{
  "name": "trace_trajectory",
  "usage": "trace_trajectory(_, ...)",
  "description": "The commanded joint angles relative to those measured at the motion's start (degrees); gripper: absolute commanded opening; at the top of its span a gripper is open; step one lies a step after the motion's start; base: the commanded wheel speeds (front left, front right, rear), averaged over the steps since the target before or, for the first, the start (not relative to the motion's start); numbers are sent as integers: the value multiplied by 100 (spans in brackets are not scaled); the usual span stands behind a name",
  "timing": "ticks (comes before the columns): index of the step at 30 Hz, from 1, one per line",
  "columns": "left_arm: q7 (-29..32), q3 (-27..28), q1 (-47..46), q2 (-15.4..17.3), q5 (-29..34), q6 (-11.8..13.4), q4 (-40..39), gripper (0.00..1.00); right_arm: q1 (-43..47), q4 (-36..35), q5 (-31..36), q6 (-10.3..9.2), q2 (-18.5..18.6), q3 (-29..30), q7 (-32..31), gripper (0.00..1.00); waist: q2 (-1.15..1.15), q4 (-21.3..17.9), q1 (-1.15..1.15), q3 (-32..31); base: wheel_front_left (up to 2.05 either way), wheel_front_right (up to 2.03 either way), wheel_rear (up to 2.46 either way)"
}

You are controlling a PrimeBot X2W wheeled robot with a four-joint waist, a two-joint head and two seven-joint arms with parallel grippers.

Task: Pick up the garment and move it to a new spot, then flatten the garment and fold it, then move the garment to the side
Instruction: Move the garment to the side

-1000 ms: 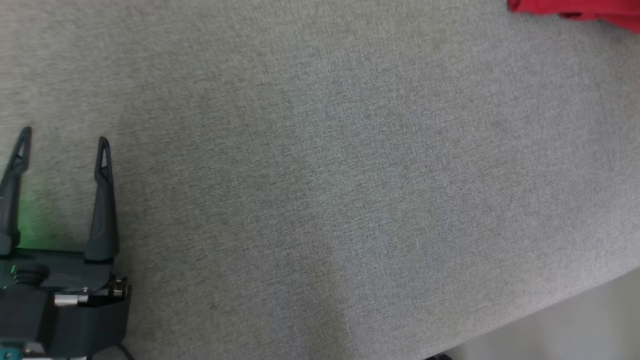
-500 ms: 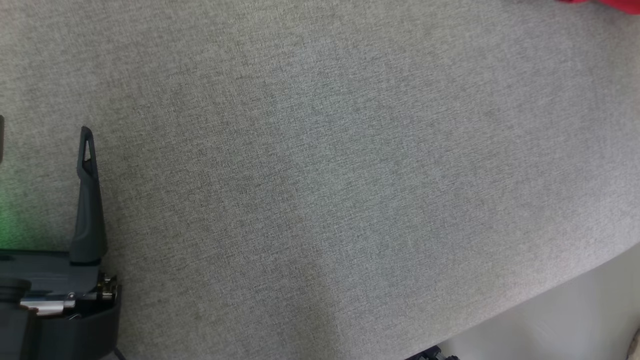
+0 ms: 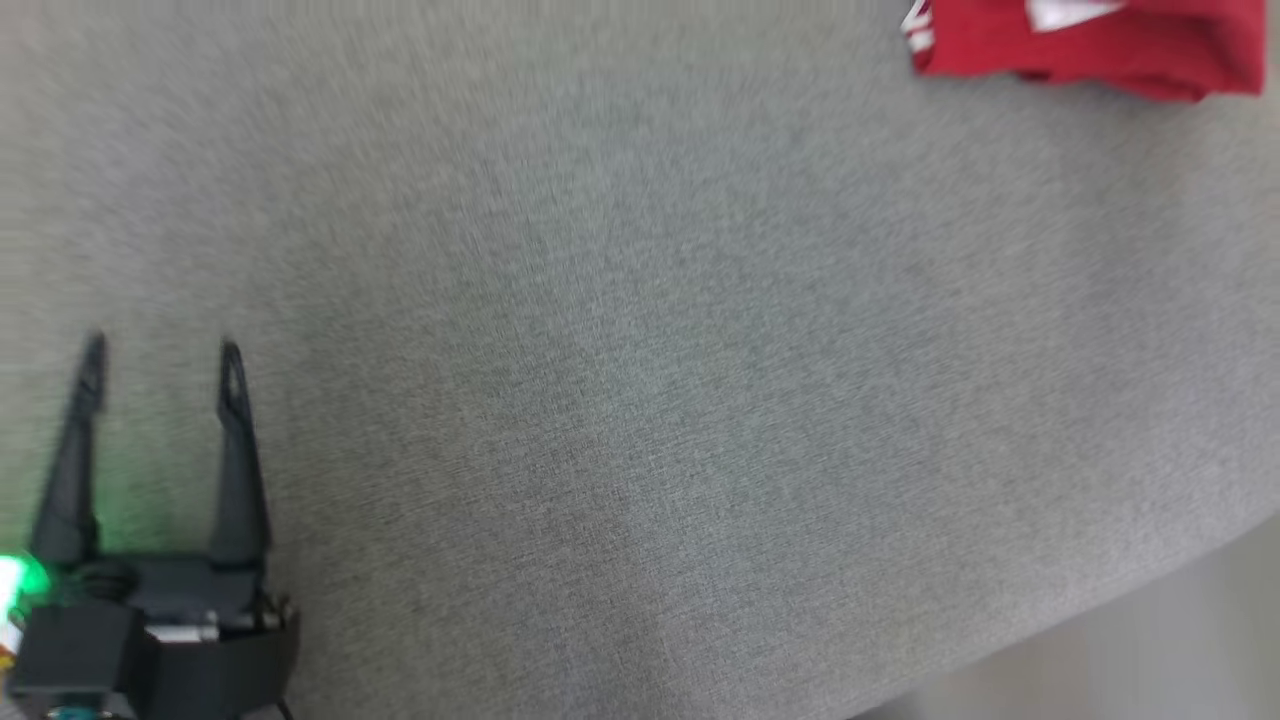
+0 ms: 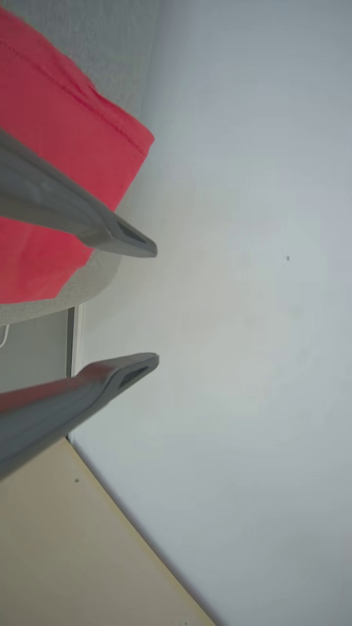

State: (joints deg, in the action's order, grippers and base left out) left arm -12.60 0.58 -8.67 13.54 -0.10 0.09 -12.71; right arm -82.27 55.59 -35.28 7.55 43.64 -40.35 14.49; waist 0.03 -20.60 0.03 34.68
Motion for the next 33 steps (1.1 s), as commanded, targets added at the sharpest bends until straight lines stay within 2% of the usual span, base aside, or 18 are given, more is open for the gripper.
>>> trace_trajectory(1,-44,29,290,-61,-100,50,185,100,231,-175,-69,-19,-94,-3,41,100,-3,326,-3,-853,0,0,0)
trace_trajectory(6,-173,136,617,-193,-269,159,415,100,868,-681,-232,-19,-336,101,67,100,-3,510,-3,-1452,0,0,0)
trace_trajectory(12,-245,220,937,-284,-440,197,648,100,1935,-1365,-109,-19,-720,489,68,100,-3,638,-3,-1969,0,0,0)
trace_trajectory(24,-257,252,1049,-366,-583,94,998,100,4532,-2819,393,-19,-1501,2177,63,100,-3,1117,-3,-2559,0,0,0)
trace_trajectory(33,-258,240,1128,-472,-597,26,1154,100,6088,-3647,875,-19,-2110,3059,47,100,-3,1425,-3,-2776,0,0,0)
